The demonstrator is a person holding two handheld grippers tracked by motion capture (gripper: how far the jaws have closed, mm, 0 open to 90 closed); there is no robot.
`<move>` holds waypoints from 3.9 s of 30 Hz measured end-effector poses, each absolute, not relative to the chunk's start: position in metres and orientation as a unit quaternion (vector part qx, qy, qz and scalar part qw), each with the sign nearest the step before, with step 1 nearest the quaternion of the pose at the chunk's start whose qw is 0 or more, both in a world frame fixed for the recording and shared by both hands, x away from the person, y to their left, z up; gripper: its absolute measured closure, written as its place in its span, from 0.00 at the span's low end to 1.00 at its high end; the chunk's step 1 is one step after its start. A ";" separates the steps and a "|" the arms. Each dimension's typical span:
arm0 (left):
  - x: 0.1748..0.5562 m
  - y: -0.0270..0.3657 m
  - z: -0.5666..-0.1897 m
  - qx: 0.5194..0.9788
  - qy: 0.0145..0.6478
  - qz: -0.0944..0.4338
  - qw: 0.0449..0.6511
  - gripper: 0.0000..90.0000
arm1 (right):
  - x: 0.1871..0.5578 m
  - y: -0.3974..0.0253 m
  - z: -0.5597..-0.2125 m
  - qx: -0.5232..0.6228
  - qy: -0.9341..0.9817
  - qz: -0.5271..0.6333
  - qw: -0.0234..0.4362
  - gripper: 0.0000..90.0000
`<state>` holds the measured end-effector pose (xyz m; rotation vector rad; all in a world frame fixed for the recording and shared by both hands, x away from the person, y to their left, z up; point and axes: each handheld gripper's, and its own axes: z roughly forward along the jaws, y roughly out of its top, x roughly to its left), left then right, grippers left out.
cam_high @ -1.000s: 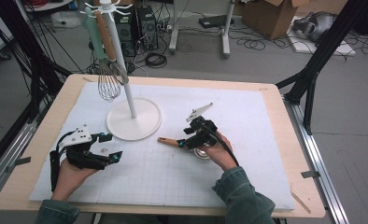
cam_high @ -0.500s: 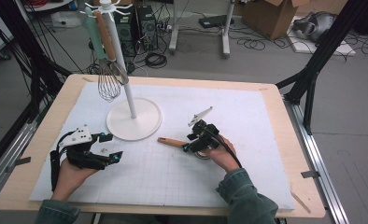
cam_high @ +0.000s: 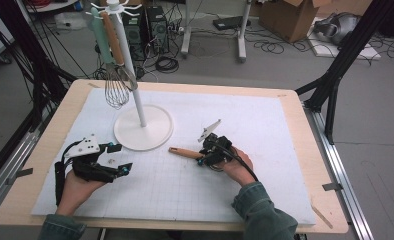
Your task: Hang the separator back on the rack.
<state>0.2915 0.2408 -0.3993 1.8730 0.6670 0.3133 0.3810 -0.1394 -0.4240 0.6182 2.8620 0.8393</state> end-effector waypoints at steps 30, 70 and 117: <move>0.292 0.241 -0.398 0.783 0.277 0.126 0.543 0.21 | 0.379 -0.133 -0.420 0.189 0.950 0.244 0.047 0.76; 0.294 0.239 -0.402 0.783 0.279 0.115 0.544 0.21 | 0.366 -0.135 -0.416 0.171 0.953 0.249 0.029 0.78; 0.297 0.197 -0.394 0.800 0.231 0.075 0.549 0.42 | 0.351 -0.150 -0.387 0.134 0.907 0.400 -0.007 0.79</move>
